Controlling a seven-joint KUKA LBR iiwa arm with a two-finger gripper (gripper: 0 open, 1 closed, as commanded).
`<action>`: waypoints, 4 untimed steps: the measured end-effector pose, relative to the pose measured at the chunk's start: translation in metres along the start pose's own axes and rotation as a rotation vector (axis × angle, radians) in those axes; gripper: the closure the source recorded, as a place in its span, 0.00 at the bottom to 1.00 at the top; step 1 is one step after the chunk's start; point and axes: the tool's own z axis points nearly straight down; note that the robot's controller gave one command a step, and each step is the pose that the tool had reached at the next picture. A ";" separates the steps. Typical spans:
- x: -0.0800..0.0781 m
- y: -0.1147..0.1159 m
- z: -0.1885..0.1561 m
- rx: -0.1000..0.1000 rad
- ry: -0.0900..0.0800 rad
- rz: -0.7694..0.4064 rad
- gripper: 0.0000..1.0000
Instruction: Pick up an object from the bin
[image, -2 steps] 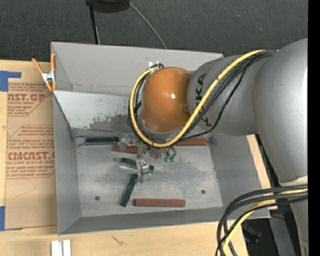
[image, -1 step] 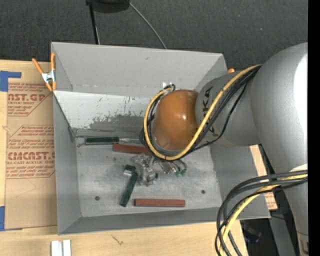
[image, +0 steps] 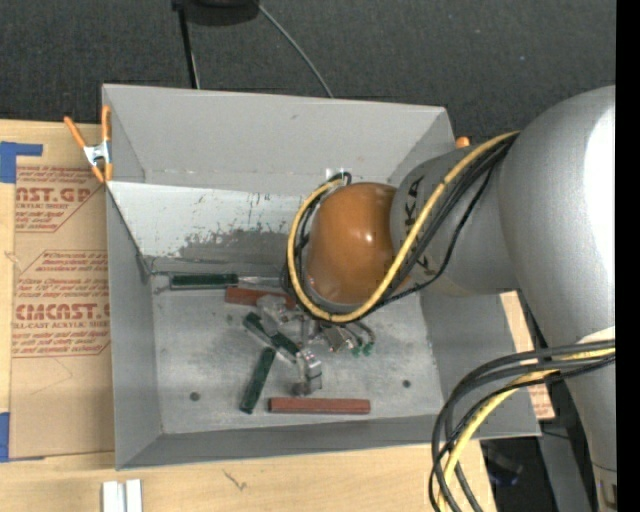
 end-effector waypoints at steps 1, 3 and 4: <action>-0.003 0.000 -0.003 0.001 -0.012 0.000 1.00; 0.000 0.000 0.000 0.000 0.000 0.000 0.00; 0.030 0.067 -0.001 0.000 0.000 -0.336 1.00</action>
Offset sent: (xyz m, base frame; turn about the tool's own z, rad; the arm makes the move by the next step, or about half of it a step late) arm 0.0000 0.0000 0.0000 0.0000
